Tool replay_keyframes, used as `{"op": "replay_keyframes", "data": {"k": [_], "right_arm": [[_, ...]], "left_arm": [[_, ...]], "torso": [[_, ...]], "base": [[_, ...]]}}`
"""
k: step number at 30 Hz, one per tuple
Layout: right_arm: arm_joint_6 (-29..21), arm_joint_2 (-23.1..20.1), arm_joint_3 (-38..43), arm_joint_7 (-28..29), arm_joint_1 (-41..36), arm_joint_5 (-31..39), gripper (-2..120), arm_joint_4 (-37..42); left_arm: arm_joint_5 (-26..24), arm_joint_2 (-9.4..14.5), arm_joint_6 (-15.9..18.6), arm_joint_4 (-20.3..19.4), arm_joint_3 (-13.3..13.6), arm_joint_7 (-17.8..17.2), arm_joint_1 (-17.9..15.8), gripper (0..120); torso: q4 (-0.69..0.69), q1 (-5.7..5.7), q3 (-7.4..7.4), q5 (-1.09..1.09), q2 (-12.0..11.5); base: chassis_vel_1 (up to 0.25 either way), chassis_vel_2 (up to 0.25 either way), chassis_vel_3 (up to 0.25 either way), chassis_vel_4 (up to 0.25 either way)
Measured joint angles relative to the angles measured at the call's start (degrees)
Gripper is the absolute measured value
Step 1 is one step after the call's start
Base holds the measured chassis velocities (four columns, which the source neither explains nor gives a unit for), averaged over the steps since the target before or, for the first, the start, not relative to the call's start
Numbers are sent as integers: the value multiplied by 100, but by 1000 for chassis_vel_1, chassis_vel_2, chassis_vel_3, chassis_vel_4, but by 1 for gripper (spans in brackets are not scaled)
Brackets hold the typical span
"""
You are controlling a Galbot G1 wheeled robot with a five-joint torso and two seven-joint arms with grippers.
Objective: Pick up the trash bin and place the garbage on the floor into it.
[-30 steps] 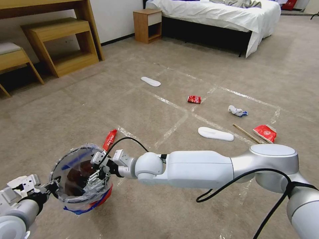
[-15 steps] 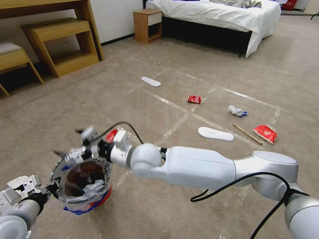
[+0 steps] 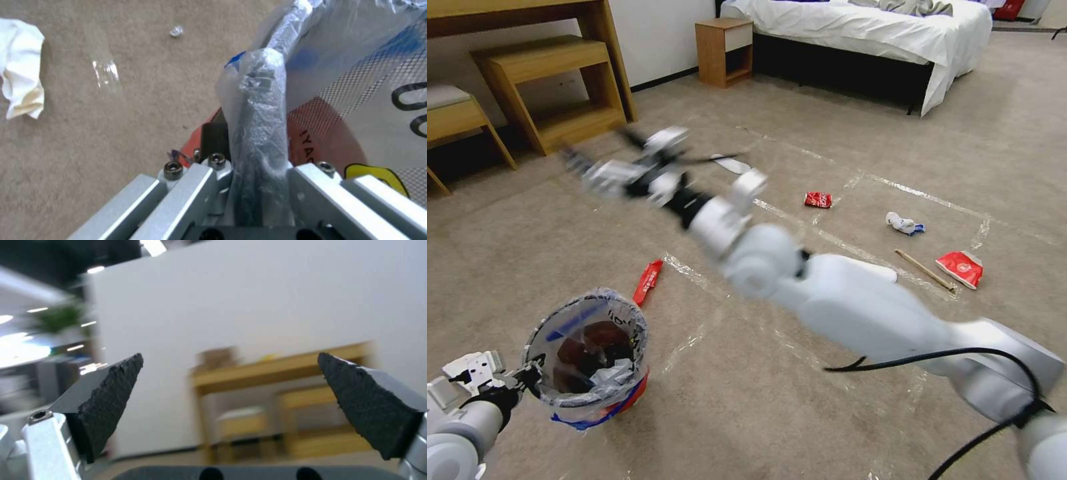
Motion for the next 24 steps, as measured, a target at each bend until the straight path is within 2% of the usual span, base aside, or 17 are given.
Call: {"op": "replay_keyframes", "data": {"k": [4,5,8,9,12,13,15,16,19,24], "right_arm": [[-62,-726,1541,-68,-976,-191,100,194],[-62,-726,1541,-68,-976,-191,100,194],[-76,-1080,2596,-72,-1912,-380,100,449],[-76,-1080,2596,-72,-1912,-380,100,449],[32,-1312,3671,57,-2887,-675,100,736],[32,-1312,3671,57,-2887,-675,100,736],[66,-1340,4461,167,-3645,-987,100,904],[66,-1340,4461,167,-3645,-987,100,904],[76,-1272,5146,386,-4353,-1390,100,1071],[120,-1104,5847,472,-5041,-1872,100,1295]], "left_arm": [[36,-3,-42,49,-59,69,3,1],[36,-3,-42,49,-59,69,3,1],[73,-3,-54,83,-63,87,-5,1],[73,-3,-54,83,-63,87,-5,1],[73,6,-57,113,-61,94,-27,1],[73,6,-57,113,-61,94,-27,1],[73,23,-57,126,-59,98,-33,1],[73,23,-57,126,-59,98,-33,1],[82,23,-63,126,-78,116,-23,1],[136,22,-79,125,-82,150,-16,1]], "torso": [[2,0,-1,0,0],[2,0,-1,0,0],[0,0,-1,2,0],[0,0,-1,2,0],[3,0,-1,-1,0],[3,0,-1,-1,0],[3,0,-1,0,0],[3,0,-1,0,0],[2,0,-1,0,0],[3,0,-1,-2,0]], "base": [[0,0,0,0],[0,0,0,0],[0,0,0,0],[0,0,0,0],[0,0,0,0],[0,0,0,0],[0,0,0,0],[0,0,0,0],[0,0,0,0],[0,0,0,0]]}}
